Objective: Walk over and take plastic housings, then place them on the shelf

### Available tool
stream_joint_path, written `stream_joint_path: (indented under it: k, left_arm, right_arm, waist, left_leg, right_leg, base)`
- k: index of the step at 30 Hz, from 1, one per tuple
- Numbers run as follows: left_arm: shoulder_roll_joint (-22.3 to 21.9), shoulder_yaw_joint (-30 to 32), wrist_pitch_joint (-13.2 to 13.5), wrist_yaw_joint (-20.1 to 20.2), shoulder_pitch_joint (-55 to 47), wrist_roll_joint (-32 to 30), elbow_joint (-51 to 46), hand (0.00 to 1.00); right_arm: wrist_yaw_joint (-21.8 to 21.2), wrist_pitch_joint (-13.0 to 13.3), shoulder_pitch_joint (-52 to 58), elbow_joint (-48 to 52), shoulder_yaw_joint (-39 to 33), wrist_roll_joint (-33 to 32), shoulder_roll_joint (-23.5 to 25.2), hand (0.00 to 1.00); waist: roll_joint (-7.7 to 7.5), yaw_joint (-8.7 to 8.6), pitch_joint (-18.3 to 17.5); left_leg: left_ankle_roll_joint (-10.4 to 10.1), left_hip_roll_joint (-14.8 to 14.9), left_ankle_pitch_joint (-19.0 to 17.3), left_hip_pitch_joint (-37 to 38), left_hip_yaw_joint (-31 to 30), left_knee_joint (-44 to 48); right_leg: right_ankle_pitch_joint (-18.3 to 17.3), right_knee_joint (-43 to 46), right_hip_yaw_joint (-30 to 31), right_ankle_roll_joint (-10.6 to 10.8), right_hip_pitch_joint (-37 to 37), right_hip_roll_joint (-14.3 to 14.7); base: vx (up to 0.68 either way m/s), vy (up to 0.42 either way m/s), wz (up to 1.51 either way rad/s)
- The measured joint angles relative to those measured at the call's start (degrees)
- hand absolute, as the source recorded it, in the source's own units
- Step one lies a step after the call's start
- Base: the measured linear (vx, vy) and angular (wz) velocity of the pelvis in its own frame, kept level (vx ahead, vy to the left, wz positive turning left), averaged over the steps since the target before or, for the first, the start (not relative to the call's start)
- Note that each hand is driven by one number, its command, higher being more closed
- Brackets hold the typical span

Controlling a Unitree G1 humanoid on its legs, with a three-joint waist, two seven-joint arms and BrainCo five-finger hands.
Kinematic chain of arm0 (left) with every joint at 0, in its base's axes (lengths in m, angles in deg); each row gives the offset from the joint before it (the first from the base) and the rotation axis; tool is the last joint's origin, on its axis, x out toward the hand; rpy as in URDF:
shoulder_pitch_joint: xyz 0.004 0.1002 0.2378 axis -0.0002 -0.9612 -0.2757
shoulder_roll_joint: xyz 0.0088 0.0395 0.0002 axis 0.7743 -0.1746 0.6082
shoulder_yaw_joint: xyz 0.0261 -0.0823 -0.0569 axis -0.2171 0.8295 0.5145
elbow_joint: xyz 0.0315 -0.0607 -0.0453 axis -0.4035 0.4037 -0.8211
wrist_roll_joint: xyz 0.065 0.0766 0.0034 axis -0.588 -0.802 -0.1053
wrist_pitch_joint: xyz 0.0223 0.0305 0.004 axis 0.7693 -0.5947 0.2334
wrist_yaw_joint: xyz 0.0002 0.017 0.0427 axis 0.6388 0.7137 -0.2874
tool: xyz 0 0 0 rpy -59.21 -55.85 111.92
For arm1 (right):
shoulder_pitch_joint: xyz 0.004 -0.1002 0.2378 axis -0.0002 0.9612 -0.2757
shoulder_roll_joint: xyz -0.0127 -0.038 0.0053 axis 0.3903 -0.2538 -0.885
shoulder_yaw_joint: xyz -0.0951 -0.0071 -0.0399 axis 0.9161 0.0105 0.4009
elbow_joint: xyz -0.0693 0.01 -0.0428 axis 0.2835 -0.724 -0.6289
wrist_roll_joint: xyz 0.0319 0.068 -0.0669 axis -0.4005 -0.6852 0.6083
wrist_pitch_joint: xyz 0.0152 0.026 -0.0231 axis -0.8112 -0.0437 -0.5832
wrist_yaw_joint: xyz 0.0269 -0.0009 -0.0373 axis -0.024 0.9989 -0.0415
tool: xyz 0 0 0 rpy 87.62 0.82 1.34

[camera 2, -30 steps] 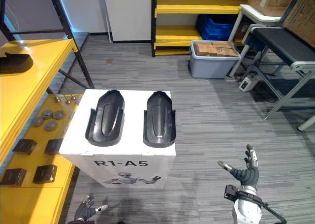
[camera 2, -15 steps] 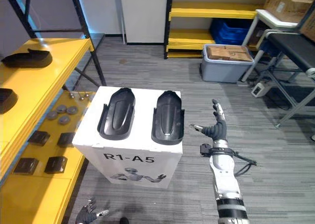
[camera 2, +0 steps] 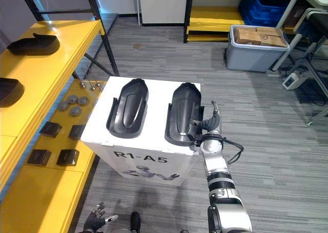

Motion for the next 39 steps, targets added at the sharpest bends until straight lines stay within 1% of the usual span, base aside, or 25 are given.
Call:
stream_joint_path:
  k: [5,6,10,13,16,19,20,24,26,29,33,34,35,37,39]
  left_arm:
    - [-0.5,0.0,0.0,-0.2,0.4,0.3,0.0,0.00]
    - [-0.5,-0.1,0.0,-0.3,0.4,0.5,0.0,0.00]
    - [-0.6,-0.8,-0.1,-0.6,0.8,1.1,0.2,0.00]
    - [-0.6,-1.2,-0.1,-0.9,1.6,1.2,1.0,0.00]
    - [-0.5,-1.2,-0.1,-1.1,1.8,1.9,1.5,0.00]
    - [-0.4,-1.2,-0.1,-1.1,1.9,2.1,1.9,0.00]
    - [-0.4,-1.2,-0.1,-1.1,1.9,2.1,1.9,0.00]
    - [-0.4,-1.1,-0.1,-1.1,2.0,2.2,1.9,0.00]
    - [-0.3,-1.0,-0.1,-1.1,2.1,2.2,1.8,0.00]
    - [-0.2,-0.9,-0.1,-1.0,2.0,2.2,1.5,0.00]
    - [-0.6,0.7,-0.2,-0.7,1.7,2.1,0.1,0.00]
    - [-0.8,2.2,-0.3,-0.3,1.3,2.1,-1.5,0.00]
    - [-0.9,3.0,-0.4,-0.2,1.1,2.1,-2.4,0.00]
    - [-1.1,6.0,-0.4,0.0,0.4,2.1,-5.9,0.00]
    - [-1.0,7.1,-0.3,-0.1,0.2,2.1,-7.7,0.00]
  right_arm:
    - [-0.3,-1.1,-2.8,-4.2,-1.2,0.0,1.2,0.00]
    - [-0.6,-1.2,-3.7,-5.8,-1.5,0.0,1.2,1.00]
    - [-1.2,-1.3,-6.7,-10.0,-2.7,0.0,0.8,1.00]
    - [-1.1,-1.3,-8.4,-12.7,-3.5,0.0,-0.7,1.00]
    - [-1.4,-1.4,-8.4,-13.4,-3.5,-0.3,-1.5,1.00]
    - [-1.8,-1.4,-8.4,-14.1,-3.4,-1.1,-2.0,1.00]
    - [-2.7,-1.5,-8.3,-14.4,-3.2,-1.7,-2.0,1.00]
    - [-4.2,-1.6,-7.7,-13.6,-1.9,-1.9,-1.9,1.00]
    - [-4.6,-1.6,-4.4,-7.9,-0.8,-1.8,-1.6,1.00]
    - [-4.7,-1.6,-0.7,-2.3,-0.9,-1.6,-1.1,1.00]
    - [-4.6,-1.7,5.9,8.1,-1.6,-0.2,-1.1,1.00]
    - [-4.4,-1.6,8.3,12.4,-2.2,0.0,-0.9,1.00]
    - [-4.2,-1.6,9.2,14.3,-2.3,0.0,-0.8,1.00]
    - [-3.7,-1.5,12.2,21.2,-2.8,0.1,-0.1,1.00]
    - [-3.3,-0.9,13.4,23.7,-3.2,0.0,0.3,1.00]
  waist:
    - [-0.03,-0.03,0.6]
    - [-0.08,-0.08,0.7]
    - [-0.06,-0.26,1.4]
    - [-0.11,-0.25,1.6]
    - [-0.27,-0.72,1.7]
    - [-0.35,-0.83,1.8]
    - [-0.41,-0.84,1.8]
    - [-0.55,-0.84,1.9]
    - [-0.84,-0.77,2.1]
    - [-1.01,-0.77,2.2]
    - [-1.01,-1.24,2.2]
    - [-1.02,-1.39,2.2]
    - [-1.03,-1.50,2.2]
    - [-1.02,-2.30,2.1]
    - [-1.01,-2.50,2.1]
  left_leg:
    - [0.0,0.0,0.0,-0.4,-0.3,-0.1]
    - [0.0,0.0,0.0,-0.4,-0.4,-0.1]
    - [-0.2,0.0,0.2,-0.4,-0.8,-0.1]
    - [-0.2,0.0,0.2,-0.4,-0.7,-0.1]
    - [-0.2,0.0,0.2,-0.3,-0.7,-0.1]
    - [-0.3,0.1,0.2,0.0,-0.4,-0.1]
    - [-0.3,0.2,0.2,0.2,-0.3,-0.1]
    - [-0.3,0.2,0.2,0.5,-0.2,-0.2]
    - [-0.4,0.2,0.2,0.6,-0.1,-0.2]
    - [-0.3,0.0,0.2,0.6,0.0,-0.2]
    - [-0.3,-0.4,0.1,0.6,0.6,-0.1]
    - [-0.3,-0.4,0.2,0.6,0.5,-0.1]
    - [-0.3,-0.3,0.2,0.6,0.5,-0.1]
    - [-0.2,-0.3,0.2,1.0,0.5,-0.1]
    - [-0.2,-0.3,0.2,1.5,0.5,-0.1]
  right_leg:
    - [0.1,-0.2,-0.4,0.1,-0.1,0.0]
    - [0.1,-0.2,-0.5,0.1,0.0,0.0]
    - [0.1,-0.3,-1.0,0.1,0.2,0.0]
    - [0.1,-0.3,-1.0,0.1,0.2,0.0]
    - [0.1,-0.3,-1.0,0.1,0.3,0.0]
    - [0.1,-0.4,-0.9,0.1,0.6,0.0]
    - [0.1,-0.5,-0.9,0.1,1.1,0.0]
    - [0.1,-0.5,-0.9,0.2,1.1,0.0]
    - [0.2,-0.5,-0.8,0.3,1.2,0.0]
    - [0.5,-0.8,-0.1,0.5,1.1,-0.2]
    - [1.1,-1.5,0.4,0.8,1.2,-0.5]
    - [1.2,-1.6,0.4,0.9,1.2,-0.5]
    - [1.2,-1.6,0.3,0.9,1.2,-0.5]
    - [1.2,-1.6,0.3,0.9,1.7,-0.5]
    - [1.2,-1.7,0.3,0.9,2.1,-0.5]
  base:
    - [-0.01,0.000,0.03]
    - [-0.01,0.000,0.03]
    - [-0.02,-0.002,0.05]
    - [0.00,0.000,0.00]
    - [0.00,0.000,0.00]
    - [0.00,-0.003,-0.01]
    - [0.00,0.000,0.00]
    - [-0.03,0.000,0.00]
    - [0.00,0.000,0.00]
    - [-0.01,0.014,-0.05]
    - [-0.01,0.023,-0.08]
    - [0.00,0.000,0.00]
    - [0.00,0.000,0.00]
    - [0.00,0.000,0.00]
    - [0.00,0.000,0.00]
